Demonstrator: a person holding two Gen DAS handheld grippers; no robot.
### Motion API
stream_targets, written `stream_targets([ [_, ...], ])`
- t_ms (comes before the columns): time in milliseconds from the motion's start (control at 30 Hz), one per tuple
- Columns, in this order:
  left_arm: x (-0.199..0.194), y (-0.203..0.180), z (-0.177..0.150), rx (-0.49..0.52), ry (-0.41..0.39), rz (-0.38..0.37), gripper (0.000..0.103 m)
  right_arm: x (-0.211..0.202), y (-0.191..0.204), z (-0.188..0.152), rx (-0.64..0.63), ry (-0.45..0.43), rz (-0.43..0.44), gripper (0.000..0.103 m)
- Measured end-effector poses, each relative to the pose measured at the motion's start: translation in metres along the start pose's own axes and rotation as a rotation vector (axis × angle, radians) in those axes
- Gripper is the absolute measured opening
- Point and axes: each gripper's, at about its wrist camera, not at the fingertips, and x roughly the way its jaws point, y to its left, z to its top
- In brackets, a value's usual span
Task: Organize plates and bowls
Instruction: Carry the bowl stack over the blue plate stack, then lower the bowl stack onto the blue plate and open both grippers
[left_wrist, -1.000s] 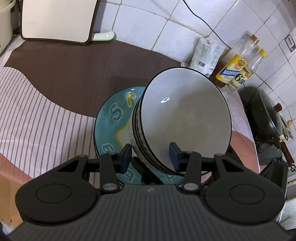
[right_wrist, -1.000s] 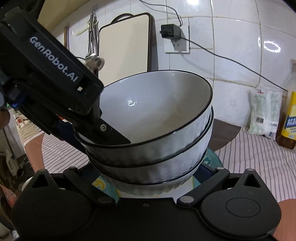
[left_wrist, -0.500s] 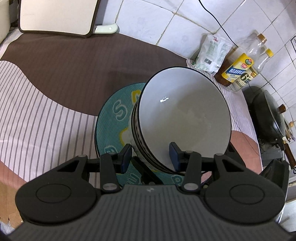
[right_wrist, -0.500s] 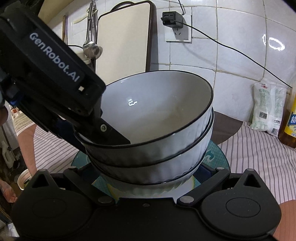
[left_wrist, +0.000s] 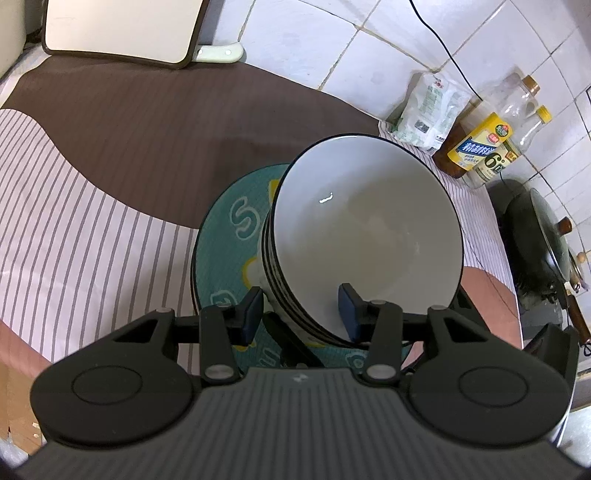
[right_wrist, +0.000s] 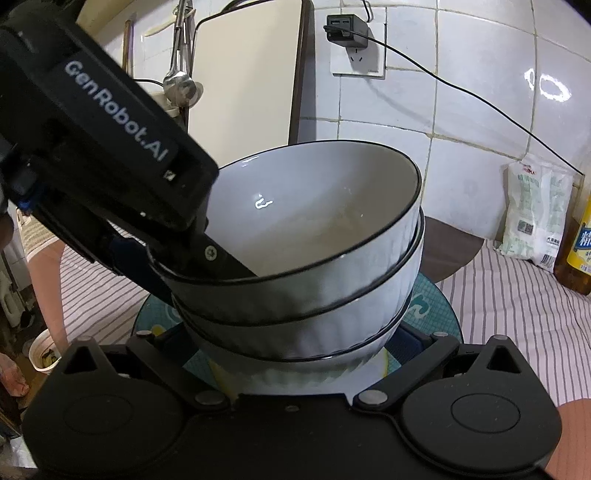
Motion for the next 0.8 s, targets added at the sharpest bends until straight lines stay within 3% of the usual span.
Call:
stream_targets([
  [333, -0.007, -0.006, 0.002, -0.042, -0.043, 0.051, 0.046, -0.009, 0.002, 0.004, 0.032, 0.075, -0.03, 0.103],
  [500, -0.026, -0.02, -0.001, 0.028, -0.089, 0.099, 0.05, -0.033, 0.0, 0.006, 0.086, 0.099, -0.047, 0.103],
  [633, -0.049, -0.031, -0.008, 0.072, -0.127, 0.099, 0.054, -0.054, -0.01, 0.008, 0.177, 0.108, -0.023, 0.103],
  [800, -0.081, -0.045, -0.017, 0.141, -0.153, 0.101, 0.054, -0.088, -0.02, 0.011, 0.225, 0.093, -0.057, 0.103],
])
